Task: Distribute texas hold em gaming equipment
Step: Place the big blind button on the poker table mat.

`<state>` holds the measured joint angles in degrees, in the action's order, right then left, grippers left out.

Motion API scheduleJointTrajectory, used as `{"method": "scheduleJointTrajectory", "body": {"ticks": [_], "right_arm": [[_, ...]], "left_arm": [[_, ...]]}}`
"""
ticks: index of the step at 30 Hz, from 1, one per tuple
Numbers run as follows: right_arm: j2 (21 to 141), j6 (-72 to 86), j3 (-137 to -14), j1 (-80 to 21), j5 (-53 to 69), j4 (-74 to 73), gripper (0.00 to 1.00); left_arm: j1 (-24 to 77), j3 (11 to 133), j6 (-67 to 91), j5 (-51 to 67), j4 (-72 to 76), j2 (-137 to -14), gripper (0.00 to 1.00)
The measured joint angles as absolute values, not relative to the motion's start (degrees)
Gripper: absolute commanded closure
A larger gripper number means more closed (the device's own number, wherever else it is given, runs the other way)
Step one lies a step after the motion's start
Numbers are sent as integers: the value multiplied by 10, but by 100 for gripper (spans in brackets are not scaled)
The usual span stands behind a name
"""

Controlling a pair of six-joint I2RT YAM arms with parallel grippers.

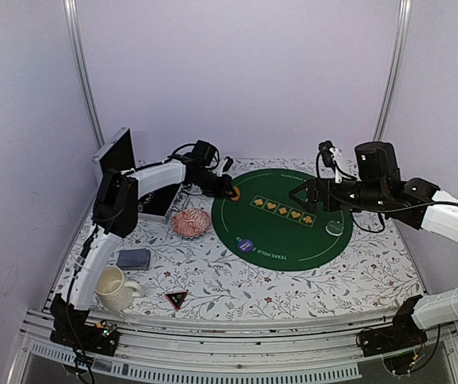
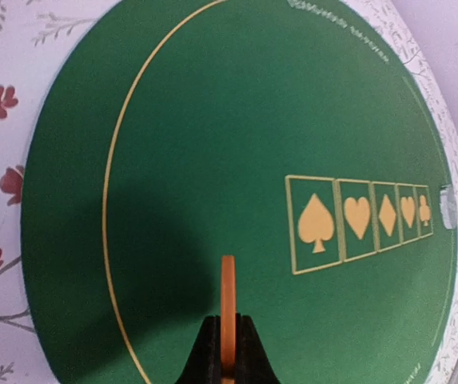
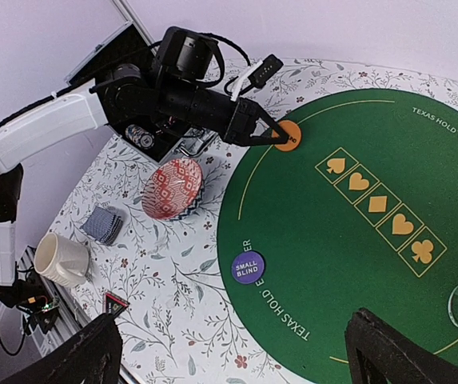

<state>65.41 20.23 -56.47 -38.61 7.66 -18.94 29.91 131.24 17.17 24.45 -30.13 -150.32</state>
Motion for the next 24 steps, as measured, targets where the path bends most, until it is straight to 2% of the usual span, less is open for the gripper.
{"method": "scheduleJointTrajectory", "body": {"ticks": [3, 16, 24], "right_arm": [[654, 205, -565, -386, 77, -189, 0], [654, 213, -565, -386, 78, -189, 1], [654, 217, -565, -386, 83, -189, 1]], "left_arm": [[299, 1320, 174, 238, -305, -1524, 99], [296, 1325, 166, 203, -321, -1526, 53], [296, 1307, 146, 140, -328, -1498, 37]]}}
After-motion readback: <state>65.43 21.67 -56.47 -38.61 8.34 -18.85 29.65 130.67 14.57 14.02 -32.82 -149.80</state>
